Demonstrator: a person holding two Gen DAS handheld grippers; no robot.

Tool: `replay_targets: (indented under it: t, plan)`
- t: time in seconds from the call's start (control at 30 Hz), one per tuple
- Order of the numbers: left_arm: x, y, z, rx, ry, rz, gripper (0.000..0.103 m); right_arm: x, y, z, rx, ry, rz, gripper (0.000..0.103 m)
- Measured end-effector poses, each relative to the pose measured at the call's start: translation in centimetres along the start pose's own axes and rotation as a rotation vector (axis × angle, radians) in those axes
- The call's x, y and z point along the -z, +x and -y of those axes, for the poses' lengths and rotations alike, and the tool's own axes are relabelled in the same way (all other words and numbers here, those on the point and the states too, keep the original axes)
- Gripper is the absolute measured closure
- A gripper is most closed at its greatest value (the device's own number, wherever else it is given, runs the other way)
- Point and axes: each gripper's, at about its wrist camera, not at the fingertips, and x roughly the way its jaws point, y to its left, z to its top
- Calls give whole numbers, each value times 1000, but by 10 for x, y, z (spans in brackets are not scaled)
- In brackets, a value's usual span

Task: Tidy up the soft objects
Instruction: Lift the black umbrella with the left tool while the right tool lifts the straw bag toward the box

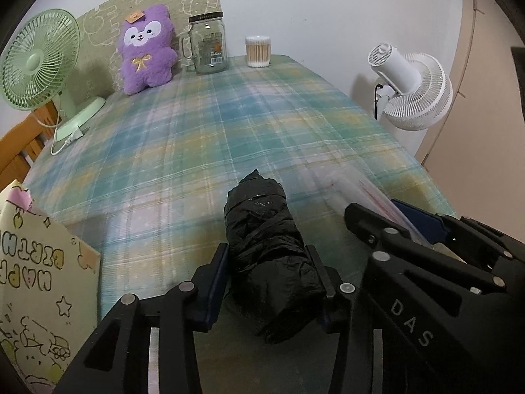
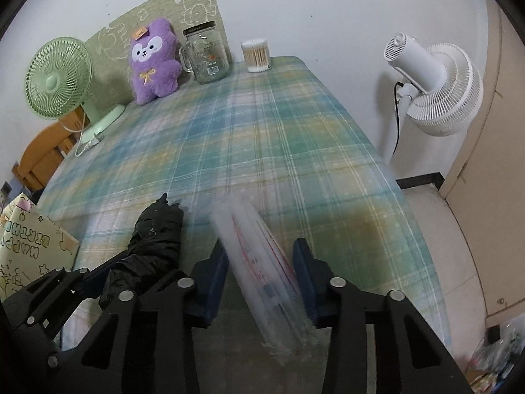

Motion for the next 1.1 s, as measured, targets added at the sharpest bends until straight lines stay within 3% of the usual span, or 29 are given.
replay_targets:
  t: [0.23,0.57,0.77,1.1]
  plan:
    - [12,-10,-1,0,13,11,60,11,-12,-18,15,-35,2,76]
    - [26,-30,-8,17,16,32,60,26,-33,-31,43,-29,15,76]
    - [30,-49,-8,71,18,64,60,29,-51,-37,63,-33,45,76]
    - [33,-74,-11,68,12,115,60,31,-79,-49,93,-55,99,76]
